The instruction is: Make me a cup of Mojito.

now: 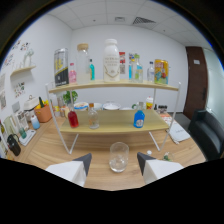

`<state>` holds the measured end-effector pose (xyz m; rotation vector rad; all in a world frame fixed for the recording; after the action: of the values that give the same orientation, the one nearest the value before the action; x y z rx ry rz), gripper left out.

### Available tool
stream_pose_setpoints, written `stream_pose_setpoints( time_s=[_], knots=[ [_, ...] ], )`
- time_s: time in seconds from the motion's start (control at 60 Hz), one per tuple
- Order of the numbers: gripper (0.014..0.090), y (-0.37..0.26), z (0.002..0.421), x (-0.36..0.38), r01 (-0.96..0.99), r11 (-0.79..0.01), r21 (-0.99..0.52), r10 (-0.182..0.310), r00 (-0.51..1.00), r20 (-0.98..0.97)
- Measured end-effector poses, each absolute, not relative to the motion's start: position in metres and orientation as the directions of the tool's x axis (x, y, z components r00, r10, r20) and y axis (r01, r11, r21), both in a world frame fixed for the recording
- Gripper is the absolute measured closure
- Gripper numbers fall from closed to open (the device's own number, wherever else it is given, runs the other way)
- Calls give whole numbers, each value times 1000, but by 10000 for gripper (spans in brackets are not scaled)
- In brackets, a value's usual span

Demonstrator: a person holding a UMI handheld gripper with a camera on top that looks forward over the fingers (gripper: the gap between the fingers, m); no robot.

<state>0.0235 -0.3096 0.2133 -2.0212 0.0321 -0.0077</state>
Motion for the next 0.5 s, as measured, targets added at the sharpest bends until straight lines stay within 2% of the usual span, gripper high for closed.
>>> stream_pose_setpoints(
  time_s=[0.1,0.3,0.417,0.5],
  knots=[
    [195,-304,257,-4,-16,-387,-922,-17,1000,-11],
    [195,-288,333,-76,1,-293,-956,53,998,-15],
    [195,-275,356,-113,22,-246,-969,100,995,-3],
    [187,-264,363,-132,28,-237,-971,115,993,1]
  ],
)
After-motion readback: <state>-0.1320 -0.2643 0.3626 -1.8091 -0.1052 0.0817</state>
